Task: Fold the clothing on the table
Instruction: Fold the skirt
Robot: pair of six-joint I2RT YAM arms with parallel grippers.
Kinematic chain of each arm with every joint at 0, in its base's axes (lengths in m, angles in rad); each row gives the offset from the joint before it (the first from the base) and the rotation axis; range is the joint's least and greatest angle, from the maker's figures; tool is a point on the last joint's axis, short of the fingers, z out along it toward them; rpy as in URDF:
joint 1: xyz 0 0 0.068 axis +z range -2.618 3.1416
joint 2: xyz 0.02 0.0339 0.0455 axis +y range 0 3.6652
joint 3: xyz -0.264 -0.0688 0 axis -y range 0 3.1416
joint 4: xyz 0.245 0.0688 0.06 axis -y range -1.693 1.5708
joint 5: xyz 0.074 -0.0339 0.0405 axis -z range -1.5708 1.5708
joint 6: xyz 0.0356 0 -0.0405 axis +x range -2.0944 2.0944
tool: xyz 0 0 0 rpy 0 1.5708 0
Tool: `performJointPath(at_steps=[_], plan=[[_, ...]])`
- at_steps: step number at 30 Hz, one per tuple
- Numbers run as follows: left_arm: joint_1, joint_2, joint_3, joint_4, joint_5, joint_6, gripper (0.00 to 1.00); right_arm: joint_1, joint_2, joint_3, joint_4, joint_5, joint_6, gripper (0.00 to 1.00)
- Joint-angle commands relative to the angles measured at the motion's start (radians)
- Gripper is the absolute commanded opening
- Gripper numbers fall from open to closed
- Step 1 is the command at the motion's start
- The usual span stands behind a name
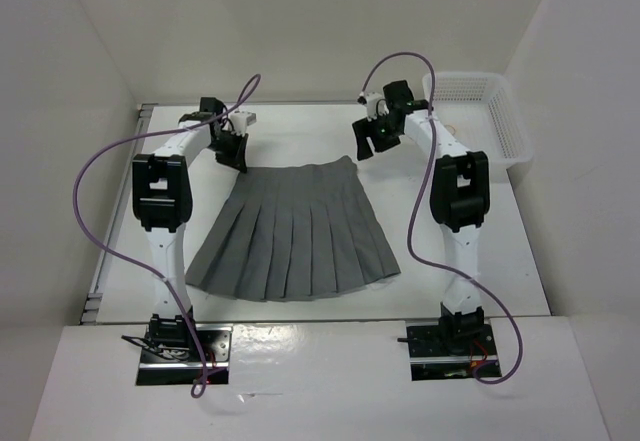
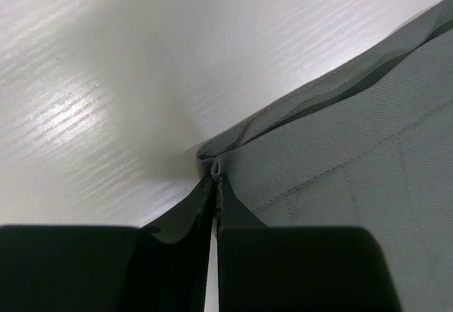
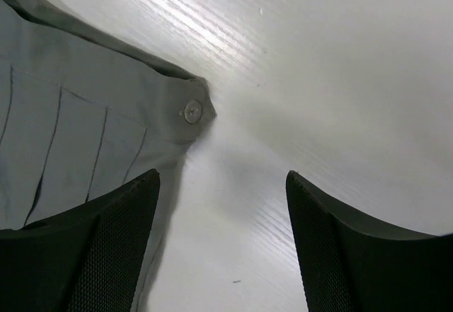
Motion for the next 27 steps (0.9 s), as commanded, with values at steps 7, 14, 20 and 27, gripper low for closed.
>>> performJointPath(at_steps=[7, 14, 20, 27], plan=[[-0.001, -0.090, -0.055, 0.013, -0.009, 0.030, 0.07, 0.004, 0.104, 0.125, -0.081, -0.150, -0.020, 0.73], [-0.001, -0.100, -0.055, 0.022, -0.018, 0.011, 0.07, 0.004, 0.208, 0.238, -0.138, -0.228, -0.030, 0.73], [-0.001, -0.100, -0.065, 0.022, -0.018, 0.011, 0.07, -0.005, 0.280, 0.294, -0.167, -0.260, -0.039, 0.72], [-0.001, -0.100, -0.065, 0.013, -0.027, 0.011, 0.08, -0.005, 0.319, 0.359, -0.187, -0.288, -0.039, 0.71]])
